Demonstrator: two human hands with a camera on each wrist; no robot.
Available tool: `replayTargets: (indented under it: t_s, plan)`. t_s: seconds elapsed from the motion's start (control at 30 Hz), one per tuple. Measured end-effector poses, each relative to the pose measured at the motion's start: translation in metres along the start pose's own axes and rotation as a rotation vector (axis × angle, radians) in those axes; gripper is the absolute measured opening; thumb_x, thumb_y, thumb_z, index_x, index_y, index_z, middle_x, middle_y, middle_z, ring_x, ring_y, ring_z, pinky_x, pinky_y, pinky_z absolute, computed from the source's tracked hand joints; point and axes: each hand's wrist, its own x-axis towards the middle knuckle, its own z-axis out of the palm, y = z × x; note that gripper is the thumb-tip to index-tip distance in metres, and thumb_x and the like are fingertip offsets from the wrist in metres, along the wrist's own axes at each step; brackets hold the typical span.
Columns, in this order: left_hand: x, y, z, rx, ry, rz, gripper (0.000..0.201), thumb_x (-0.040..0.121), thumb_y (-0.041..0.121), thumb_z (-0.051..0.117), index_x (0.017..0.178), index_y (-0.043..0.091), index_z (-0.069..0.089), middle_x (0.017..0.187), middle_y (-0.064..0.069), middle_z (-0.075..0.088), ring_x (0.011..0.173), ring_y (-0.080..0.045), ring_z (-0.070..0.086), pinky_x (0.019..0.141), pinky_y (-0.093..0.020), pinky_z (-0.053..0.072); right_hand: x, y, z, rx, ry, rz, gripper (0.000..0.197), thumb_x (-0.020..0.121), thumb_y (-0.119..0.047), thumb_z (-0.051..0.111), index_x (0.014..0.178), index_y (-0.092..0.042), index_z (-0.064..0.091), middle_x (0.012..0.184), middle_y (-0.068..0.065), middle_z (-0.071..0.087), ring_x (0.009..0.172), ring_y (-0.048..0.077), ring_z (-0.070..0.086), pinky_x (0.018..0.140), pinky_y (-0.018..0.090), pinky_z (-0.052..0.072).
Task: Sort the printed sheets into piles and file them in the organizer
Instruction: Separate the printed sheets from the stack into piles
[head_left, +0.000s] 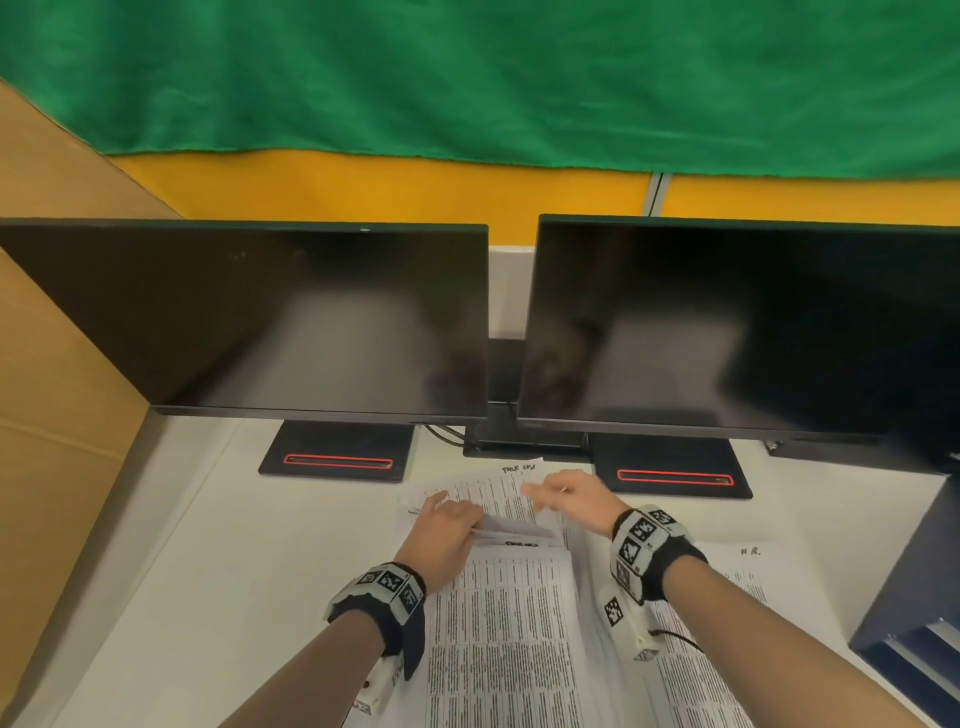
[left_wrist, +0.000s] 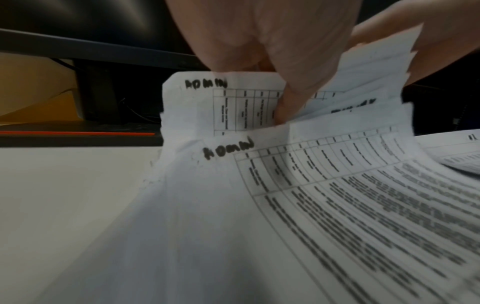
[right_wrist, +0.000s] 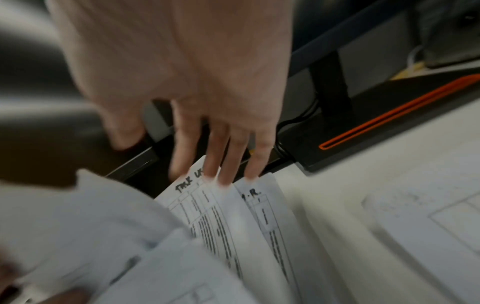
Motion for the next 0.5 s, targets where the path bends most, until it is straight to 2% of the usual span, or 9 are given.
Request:
replayTargets:
  t_s: [0.07, 0.1, 0.17, 0.23, 0.3, 0.37, 0.43, 0.5]
  plan:
    - [-0.004, 0.002, -0.002, -0.053, 0.025, -0.003, 0.016, 0.090, 0.008, 0.038, 0.089, 0.019, 0.049, 0.094, 0.003, 0.061, 0.095, -0.015, 0.053, 0.109, -0.031, 0.027, 0.012, 0.003, -0.005, 0.028, 0.231, 0.052, 0.030, 0.087, -0.047, 0.056, 0.097, -0.018, 0.059, 0.101, 0.000, 0.055, 0.094, 0.018, 0.057, 0.088, 0.035, 0.047]
    - [-0.007, 0.004, -0.004, -0.074, 0.027, -0.013, 0.015, 0.091, 0.007, 0.038, 0.087, 0.019, 0.046, 0.092, 0.003, 0.059, 0.093, -0.017, 0.052, 0.102, -0.027, 0.031, 0.017, 0.004, -0.006, 0.021, 0.276, 0.068, 0.026, 0.088, -0.039, 0.058, 0.105, -0.021, 0.055, 0.105, 0.001, 0.051, 0.095, 0.019, 0.057, 0.089, 0.036, 0.047]
    - [-0.012, 0.004, -0.008, -0.114, 0.022, -0.032, 0.014, 0.093, 0.009, 0.038, 0.087, 0.021, 0.041, 0.090, 0.005, 0.053, 0.093, -0.018, 0.048, 0.085, -0.023, 0.034, 0.025, 0.002, -0.002, -0.036, 0.208, 0.081, 0.036, 0.089, -0.028, 0.058, 0.123, -0.025, 0.049, 0.113, 0.005, 0.046, 0.101, 0.021, 0.056, 0.093, 0.038, 0.046]
    - [-0.014, 0.000, -0.008, -0.127, 0.007, -0.039, 0.014, 0.095, 0.014, 0.037, 0.089, 0.026, 0.037, 0.093, 0.005, 0.053, 0.093, -0.015, 0.044, 0.078, -0.023, 0.037, 0.031, 0.001, 0.004, -0.094, 0.150, 0.088, 0.031, 0.088, -0.028, 0.060, 0.119, -0.024, 0.057, 0.114, 0.005, 0.046, 0.105, 0.021, 0.054, 0.096, 0.036, 0.045]
    - [-0.015, -0.003, -0.009, -0.150, 0.022, -0.041, 0.012, 0.097, 0.016, 0.036, 0.096, 0.027, 0.037, 0.099, 0.001, 0.056, 0.095, -0.015, 0.045, 0.077, -0.024, 0.040, 0.032, 0.000, 0.009, -0.093, 0.198, 0.074, 0.019, 0.088, -0.028, 0.061, 0.104, -0.020, 0.065, 0.108, 0.004, 0.049, 0.103, 0.022, 0.053, 0.095, 0.038, 0.045]
    - [-0.014, -0.004, -0.010, -0.184, 0.047, -0.055, 0.018, 0.098, 0.018, 0.037, 0.115, 0.025, 0.039, 0.108, -0.001, 0.057, 0.103, -0.015, 0.046, 0.085, -0.024, 0.042, 0.029, 0.000, 0.010, -0.028, 0.229, 0.061, 0.015, 0.090, -0.026, 0.058, 0.098, -0.014, 0.062, 0.099, 0.004, 0.054, 0.097, 0.022, 0.054, 0.088, 0.036, 0.046]
    - [-0.012, -0.004, -0.012, -0.174, 0.068, -0.051, 0.028, 0.099, 0.019, 0.038, 0.126, 0.026, 0.039, 0.113, 0.000, 0.055, 0.108, -0.014, 0.044, 0.093, -0.026, 0.041, 0.020, 0.001, 0.009, 0.098, 0.188, 0.064, 0.014, 0.095, -0.023, 0.050, 0.101, -0.011, 0.054, 0.092, 0.005, 0.056, 0.090, 0.021, 0.054, 0.080, 0.032, 0.044]
    - [-0.009, -0.003, -0.013, -0.114, 0.078, -0.011, 0.022, 0.098, 0.022, 0.039, 0.118, 0.026, 0.049, 0.114, 0.001, 0.053, 0.110, -0.014, 0.041, 0.098, -0.032, 0.041, 0.009, 0.006, 0.008, 0.213, 0.118, 0.079, 0.019, 0.098, -0.023, 0.046, 0.112, -0.011, 0.050, 0.099, 0.004, 0.057, 0.094, 0.019, 0.054, 0.084, 0.032, 0.044]
